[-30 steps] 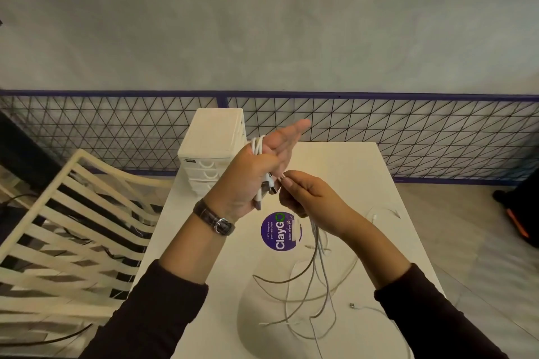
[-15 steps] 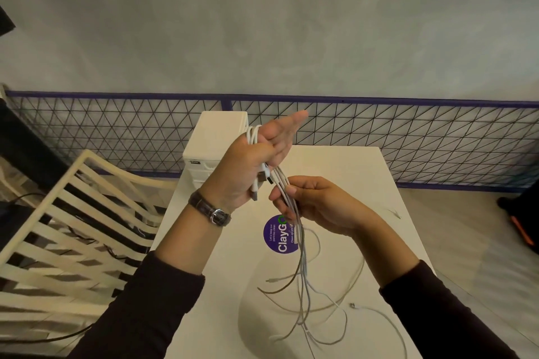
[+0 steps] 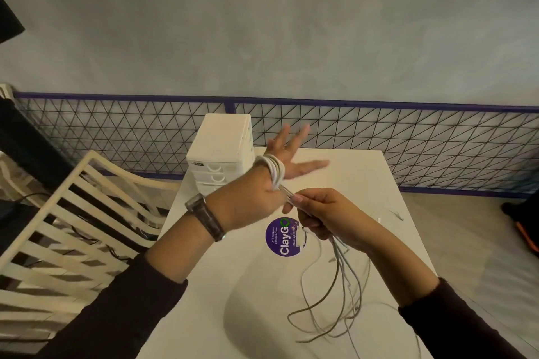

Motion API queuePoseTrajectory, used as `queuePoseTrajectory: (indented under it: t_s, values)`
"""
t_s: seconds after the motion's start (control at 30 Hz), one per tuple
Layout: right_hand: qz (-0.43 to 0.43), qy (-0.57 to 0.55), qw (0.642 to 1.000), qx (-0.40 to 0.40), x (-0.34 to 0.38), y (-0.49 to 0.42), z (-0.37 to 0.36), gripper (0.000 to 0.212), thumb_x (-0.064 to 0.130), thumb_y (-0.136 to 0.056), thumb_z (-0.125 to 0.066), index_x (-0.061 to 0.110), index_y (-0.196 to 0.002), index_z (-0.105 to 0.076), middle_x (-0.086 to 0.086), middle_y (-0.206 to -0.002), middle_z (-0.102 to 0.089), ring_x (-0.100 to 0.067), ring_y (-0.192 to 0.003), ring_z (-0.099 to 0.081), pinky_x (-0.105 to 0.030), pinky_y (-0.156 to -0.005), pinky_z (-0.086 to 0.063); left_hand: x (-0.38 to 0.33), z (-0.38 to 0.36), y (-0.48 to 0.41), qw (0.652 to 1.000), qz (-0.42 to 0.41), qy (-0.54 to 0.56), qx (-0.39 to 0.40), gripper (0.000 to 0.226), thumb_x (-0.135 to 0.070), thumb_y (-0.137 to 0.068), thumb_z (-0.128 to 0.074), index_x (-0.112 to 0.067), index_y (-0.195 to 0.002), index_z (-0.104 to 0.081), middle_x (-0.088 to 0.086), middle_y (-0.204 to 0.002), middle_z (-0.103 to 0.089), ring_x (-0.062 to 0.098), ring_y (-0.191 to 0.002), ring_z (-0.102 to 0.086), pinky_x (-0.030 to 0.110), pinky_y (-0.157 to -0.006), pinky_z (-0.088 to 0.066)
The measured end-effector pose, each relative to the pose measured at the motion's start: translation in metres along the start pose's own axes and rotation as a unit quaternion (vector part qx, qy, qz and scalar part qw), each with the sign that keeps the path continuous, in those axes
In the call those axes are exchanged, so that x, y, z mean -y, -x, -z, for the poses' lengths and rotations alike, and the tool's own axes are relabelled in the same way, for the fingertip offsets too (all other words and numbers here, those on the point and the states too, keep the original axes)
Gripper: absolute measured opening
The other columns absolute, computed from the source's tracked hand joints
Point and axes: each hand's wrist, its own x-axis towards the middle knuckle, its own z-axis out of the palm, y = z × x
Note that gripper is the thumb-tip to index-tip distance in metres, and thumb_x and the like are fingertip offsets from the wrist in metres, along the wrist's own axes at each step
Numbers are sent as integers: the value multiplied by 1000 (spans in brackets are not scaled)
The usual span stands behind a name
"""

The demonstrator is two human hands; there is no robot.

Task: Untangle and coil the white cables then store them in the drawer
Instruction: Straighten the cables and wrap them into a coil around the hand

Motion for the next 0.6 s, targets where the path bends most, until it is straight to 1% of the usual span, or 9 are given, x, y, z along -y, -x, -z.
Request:
queuePoseTrajectory:
  t_s: [0.07,0.1,0.17,0.23,0.33,0.43,0.5,0.53,0.6]
  values:
    - [-9,11,1000,-4,3,2,0,43,25,-98,-42,29,-62,-65,1,-52,-33,-9,-43,-25,-16,-39,-26,3,-13,12,983,-96,-158,19,86,3,-86,-43,-49,-140,-1,-6,-145,39,23,-133,38,43,-112,20]
    - [-14,19,1000,-8,4,3,1,47,23,-99,-41,29,-57,-62,3,-50,-35,-7,-41,-27,-15,-39,-27,6,-19,17,971,-143,-190,2,88,4,-85,-42,-51,-140,-1,-7,-145,39,22,-132,42,40,-110,24]
    - [-22,39,999,-9,6,4,3,42,21,-99,-40,25,-62,-59,4,-50,-39,-7,-42,-30,-15,-41,-30,16,-28,23,962,-183,-197,-44,84,-2,-88,-44,-50,-142,-1,-9,-145,38,17,-127,47,32,-104,33]
    - [-29,44,999,6,7,5,3,32,22,-100,-38,16,-74,-57,-2,-56,-39,-10,-45,-31,-18,-43,-31,20,-30,18,955,-173,-233,-53,76,-13,-93,-43,-46,-144,2,-8,-144,38,17,-125,48,29,-99,37]
    - [-45,49,998,23,7,5,3,32,26,-100,-37,14,-79,-58,-4,-57,-37,-11,-46,-29,-18,-42,-31,23,-32,9,940,-142,-306,-45,68,-28,-96,-37,-41,-145,7,0,-151,32,22,-128,42,36,-97,36]
    - [-66,58,995,40,9,7,5,33,30,-99,-38,15,-78,-60,2,-52,-37,-9,-43,-26,-16,-40,-29,26,-36,6,929,-126,-345,-44,67,-27,-97,-35,-40,-145,10,2,-150,33,26,-128,41,38,-96,36]
    - [-82,71,993,46,11,9,7,34,31,-99,-39,11,-86,-62,7,-48,-39,-8,-42,-27,-16,-40,-28,30,-38,3,925,-108,-362,-46,66,-26,-98,-32,-41,-145,11,1,-150,32,27,-130,38,40,-97,35]
    - [-86,91,991,43,11,10,8,33,31,-99,-39,9,-91,-63,9,-46,-40,-7,-41,-28,-16,-40,-29,32,-39,1,925,-96,-365,-40,63,-27,-98,-31,-41,-145,9,1,-152,28,28,-134,35,41,-97,34]
    - [-76,172,982,20,13,11,8,29,32,-97,-44,11,-94,-65,10,-46,-46,-4,-40,-35,-17,-42,-32,33,-39,-2,924,-75,-376,3,55,-34,-100,-27,-40,-147,1,1,-157,15,29,-141,26,44,-97,32]
